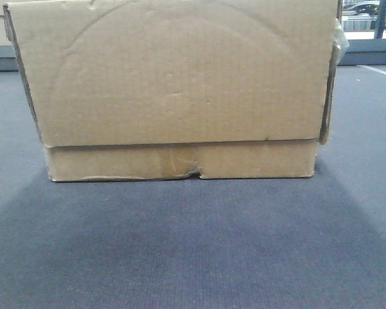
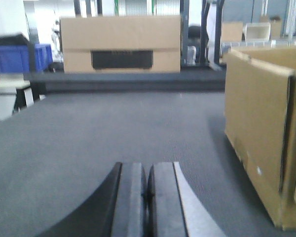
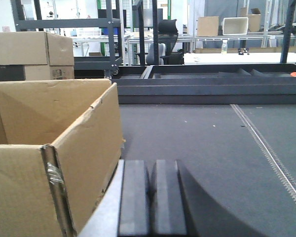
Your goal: Grab carton from right shelf to conveyor
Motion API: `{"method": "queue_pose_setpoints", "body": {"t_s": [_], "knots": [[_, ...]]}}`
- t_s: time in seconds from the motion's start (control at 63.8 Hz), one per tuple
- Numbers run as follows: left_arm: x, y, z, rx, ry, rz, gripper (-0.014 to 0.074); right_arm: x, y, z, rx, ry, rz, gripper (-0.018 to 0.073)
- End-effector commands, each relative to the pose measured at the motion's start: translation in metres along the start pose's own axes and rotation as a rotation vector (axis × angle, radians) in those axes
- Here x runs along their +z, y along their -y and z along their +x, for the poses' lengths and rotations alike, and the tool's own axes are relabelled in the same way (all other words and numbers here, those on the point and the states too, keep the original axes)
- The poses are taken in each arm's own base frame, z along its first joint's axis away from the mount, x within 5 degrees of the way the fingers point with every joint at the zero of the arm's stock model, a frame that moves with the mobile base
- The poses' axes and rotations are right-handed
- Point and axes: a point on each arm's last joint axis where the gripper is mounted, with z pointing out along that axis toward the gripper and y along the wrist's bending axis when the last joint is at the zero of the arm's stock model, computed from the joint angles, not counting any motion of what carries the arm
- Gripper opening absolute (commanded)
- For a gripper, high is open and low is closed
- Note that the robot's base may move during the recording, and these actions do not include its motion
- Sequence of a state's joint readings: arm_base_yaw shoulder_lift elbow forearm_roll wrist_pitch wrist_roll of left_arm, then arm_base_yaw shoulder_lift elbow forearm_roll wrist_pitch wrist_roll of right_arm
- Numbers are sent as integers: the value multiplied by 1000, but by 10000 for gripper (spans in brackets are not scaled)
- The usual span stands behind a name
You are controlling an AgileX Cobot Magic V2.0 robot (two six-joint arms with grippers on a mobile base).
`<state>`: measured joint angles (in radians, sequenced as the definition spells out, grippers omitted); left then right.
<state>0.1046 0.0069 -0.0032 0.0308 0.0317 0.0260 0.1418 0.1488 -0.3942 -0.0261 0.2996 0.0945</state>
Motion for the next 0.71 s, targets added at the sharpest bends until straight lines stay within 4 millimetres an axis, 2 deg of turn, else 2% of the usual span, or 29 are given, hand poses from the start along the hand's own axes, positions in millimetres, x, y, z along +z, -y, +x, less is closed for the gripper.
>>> {"method": "queue_pose_setpoints", "body": {"t_s": [0.0,0.69], "knots": [[0,0,0,-2,15,-5,4,0,0,-2,-21,24,1,-73],[-1,0,-2,-2,35,-5,4,0,0,-2,-21,24,1,-73]]}}
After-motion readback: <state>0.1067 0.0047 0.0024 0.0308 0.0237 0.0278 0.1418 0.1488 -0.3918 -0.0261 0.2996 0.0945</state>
